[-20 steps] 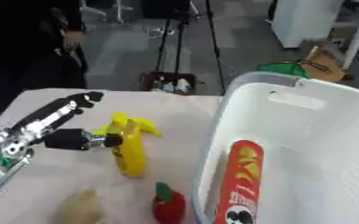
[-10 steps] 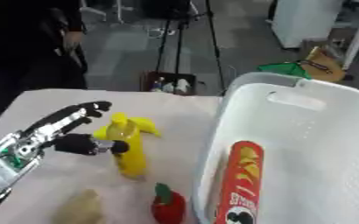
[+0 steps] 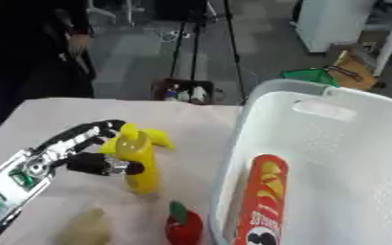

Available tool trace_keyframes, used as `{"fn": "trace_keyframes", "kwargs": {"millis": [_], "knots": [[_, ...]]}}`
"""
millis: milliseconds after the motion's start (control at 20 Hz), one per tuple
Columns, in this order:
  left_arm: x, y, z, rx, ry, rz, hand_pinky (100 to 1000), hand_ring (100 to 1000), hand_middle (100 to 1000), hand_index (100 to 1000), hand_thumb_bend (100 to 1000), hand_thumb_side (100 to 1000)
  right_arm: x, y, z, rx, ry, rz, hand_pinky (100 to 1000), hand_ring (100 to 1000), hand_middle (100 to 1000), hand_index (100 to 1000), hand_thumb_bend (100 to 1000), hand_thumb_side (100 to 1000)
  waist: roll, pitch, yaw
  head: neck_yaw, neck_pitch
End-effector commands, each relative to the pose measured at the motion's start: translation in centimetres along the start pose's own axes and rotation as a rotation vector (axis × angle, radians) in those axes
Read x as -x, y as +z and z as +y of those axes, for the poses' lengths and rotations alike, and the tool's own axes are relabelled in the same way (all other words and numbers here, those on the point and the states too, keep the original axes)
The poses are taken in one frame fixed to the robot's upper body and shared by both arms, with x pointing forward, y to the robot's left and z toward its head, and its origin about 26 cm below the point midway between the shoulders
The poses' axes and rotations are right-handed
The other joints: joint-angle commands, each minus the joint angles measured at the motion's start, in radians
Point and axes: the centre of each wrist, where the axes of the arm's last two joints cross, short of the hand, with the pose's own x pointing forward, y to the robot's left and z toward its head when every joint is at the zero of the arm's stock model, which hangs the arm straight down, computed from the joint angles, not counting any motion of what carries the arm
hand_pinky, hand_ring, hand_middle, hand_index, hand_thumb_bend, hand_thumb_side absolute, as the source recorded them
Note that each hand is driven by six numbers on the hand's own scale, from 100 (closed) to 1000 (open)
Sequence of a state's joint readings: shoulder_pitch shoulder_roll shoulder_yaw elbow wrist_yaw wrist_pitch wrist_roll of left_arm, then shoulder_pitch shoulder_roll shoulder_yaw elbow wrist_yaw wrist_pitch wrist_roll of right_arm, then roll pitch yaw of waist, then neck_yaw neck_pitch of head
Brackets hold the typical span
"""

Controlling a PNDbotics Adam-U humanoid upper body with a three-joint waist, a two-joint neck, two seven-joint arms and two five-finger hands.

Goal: Pick up objects on the table and place them in the box.

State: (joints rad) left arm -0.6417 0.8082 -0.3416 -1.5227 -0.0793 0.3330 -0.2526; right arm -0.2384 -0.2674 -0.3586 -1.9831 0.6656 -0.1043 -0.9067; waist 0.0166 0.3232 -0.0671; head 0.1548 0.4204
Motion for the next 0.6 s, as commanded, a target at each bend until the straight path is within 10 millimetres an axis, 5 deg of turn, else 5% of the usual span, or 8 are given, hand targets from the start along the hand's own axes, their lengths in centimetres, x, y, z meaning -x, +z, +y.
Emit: {"fn": "trace_keyframes", "kwargs": {"millis": [50, 600], "knots": [[-0.25, -0.11, 0.82, -0.02, -0.015, -0.001, 928, 939, 912, 1000, 1000, 573, -0.44, -0.73, 0.01, 0.016, -0.021, -0.021, 725, 536, 528, 660, 100, 707, -0.002, -0.013, -0.001, 0.004, -0.013], [0.72, -0.76, -0.06, -0.093, 0.013, -0.004, 908, 918, 874, 935, 1000, 588, -0.5, -0.67, 0.07, 0.018, -0.025, -0.017, 726, 535, 527, 658, 100, 707, -0.004, -0.007, -0.002, 0.003, -0.023]]}}
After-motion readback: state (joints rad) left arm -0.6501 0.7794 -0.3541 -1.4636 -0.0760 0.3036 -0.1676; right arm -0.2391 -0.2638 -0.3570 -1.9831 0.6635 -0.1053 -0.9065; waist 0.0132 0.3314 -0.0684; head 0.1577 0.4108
